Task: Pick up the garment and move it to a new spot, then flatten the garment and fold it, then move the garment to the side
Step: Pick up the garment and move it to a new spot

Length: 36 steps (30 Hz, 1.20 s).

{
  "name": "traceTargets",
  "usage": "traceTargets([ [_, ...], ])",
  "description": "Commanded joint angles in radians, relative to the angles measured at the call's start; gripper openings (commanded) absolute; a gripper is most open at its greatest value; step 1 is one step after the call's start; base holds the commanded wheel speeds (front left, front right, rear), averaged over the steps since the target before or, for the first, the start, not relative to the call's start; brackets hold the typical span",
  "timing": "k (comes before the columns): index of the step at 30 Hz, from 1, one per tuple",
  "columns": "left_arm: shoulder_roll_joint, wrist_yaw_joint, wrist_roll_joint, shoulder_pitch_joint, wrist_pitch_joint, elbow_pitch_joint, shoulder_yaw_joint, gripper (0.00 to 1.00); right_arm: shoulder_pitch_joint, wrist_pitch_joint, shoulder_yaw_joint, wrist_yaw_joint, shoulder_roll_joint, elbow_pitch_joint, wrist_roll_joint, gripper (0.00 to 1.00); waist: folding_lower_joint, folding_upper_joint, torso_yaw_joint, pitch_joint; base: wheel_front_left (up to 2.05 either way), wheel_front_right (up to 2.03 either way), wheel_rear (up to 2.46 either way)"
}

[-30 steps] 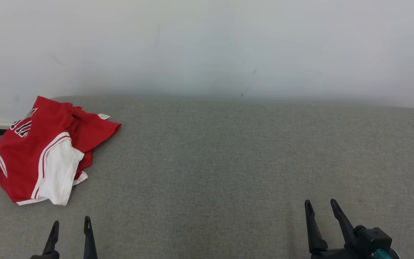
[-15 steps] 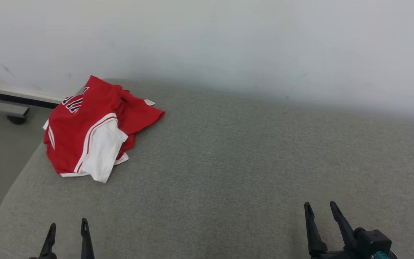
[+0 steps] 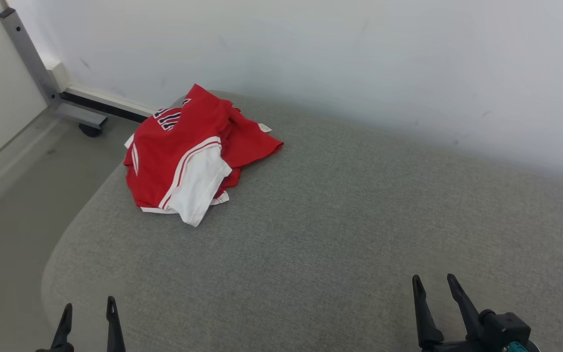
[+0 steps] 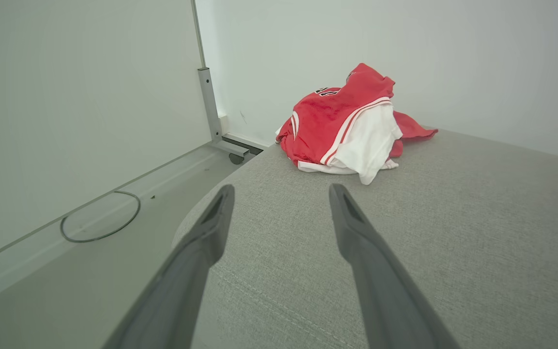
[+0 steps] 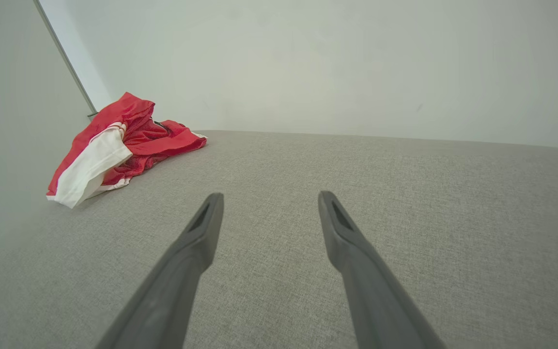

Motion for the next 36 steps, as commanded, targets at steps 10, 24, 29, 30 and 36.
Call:
traceTargets([
  [10,-0.001,0.032,-0.018,0.034,-0.022,-0.017,0.024,1.0,-0.028,0.002,0.025,-0.002,0.001,0.0,-0.019,1.0,0.0,0.0,0.065,0.022,0.0,0.0,0.0],
  [24,-0.011,0.059,-0.036,0.003,-0.046,-0.014,0.037,1.0,-0.038,-0.001,0.028,-0.002,0.001,0.004,-0.027,1.0,0.0,0.0,0.062,0.027,0.0,0.0,0.0],
  [29,0.009,0.044,-0.049,-0.074,-0.048,0.0,0.043,1.0,-0.041,0.002,0.019,-0.002,0.001,-0.015,-0.039,1.0,0.0,0.0,0.022,0.052,0.0,0.0,0.0],
  [30,0.018,0.039,-0.05,-0.094,-0.042,0.004,0.045,1.0,-0.048,0.004,0.018,-0.002,0.001,-0.02,-0.043,1.0,0.0,0.0,0.006,0.063,0.0,0.0,0.0],
  [36,0.073,0.001,-0.073,-0.25,-0.044,0.051,0.069,1.0,-0.087,0.018,0.006,-0.002,0.001,-0.051,-0.065,1.0,0.0,0.0,-0.103,0.137,0.0,0.0,0.0],
])
